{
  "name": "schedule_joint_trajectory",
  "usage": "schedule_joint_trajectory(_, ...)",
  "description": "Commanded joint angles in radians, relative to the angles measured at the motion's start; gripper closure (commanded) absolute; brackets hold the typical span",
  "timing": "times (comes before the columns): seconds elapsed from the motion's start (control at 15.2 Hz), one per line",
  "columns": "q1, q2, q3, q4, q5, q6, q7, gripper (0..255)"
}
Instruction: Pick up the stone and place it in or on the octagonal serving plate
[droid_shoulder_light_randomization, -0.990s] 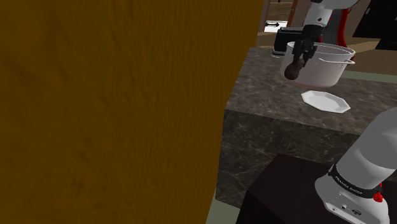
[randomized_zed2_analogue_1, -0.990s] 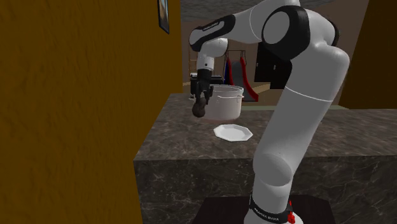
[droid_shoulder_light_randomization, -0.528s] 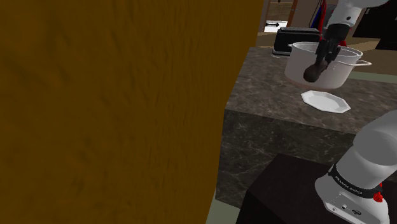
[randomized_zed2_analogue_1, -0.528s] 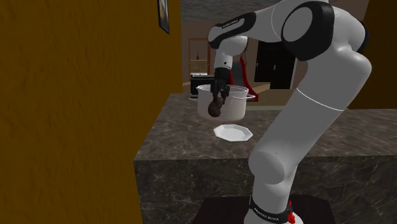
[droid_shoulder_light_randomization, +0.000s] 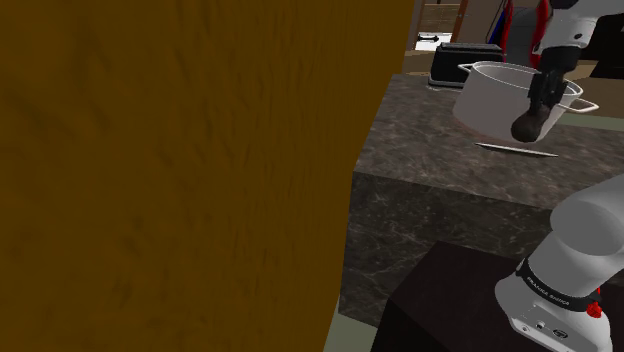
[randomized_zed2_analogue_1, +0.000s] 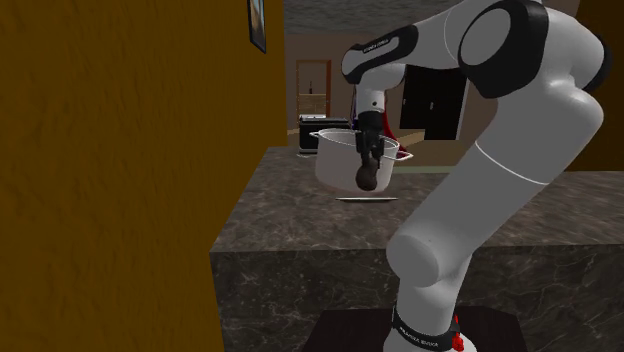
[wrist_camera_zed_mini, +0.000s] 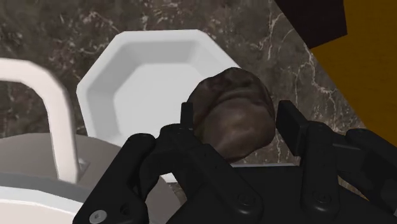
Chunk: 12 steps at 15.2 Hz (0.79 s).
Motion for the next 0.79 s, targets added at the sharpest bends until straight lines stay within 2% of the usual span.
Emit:
schedule_joint_trajectory(0.0, -0.013, 0.001, -0.009, -0.070, -0.044, 0.175, 0.003, 255)
schedule_joint_trajectory(0.26, -0.025, 0.010, -0.009, -0.119, -0.044, 0.230, -0.004, 255)
schedule_joint_trajectory(0.73, -0.081, 0.042, 0.021, -0.191, -0.030, 0.324, -0.031, 255)
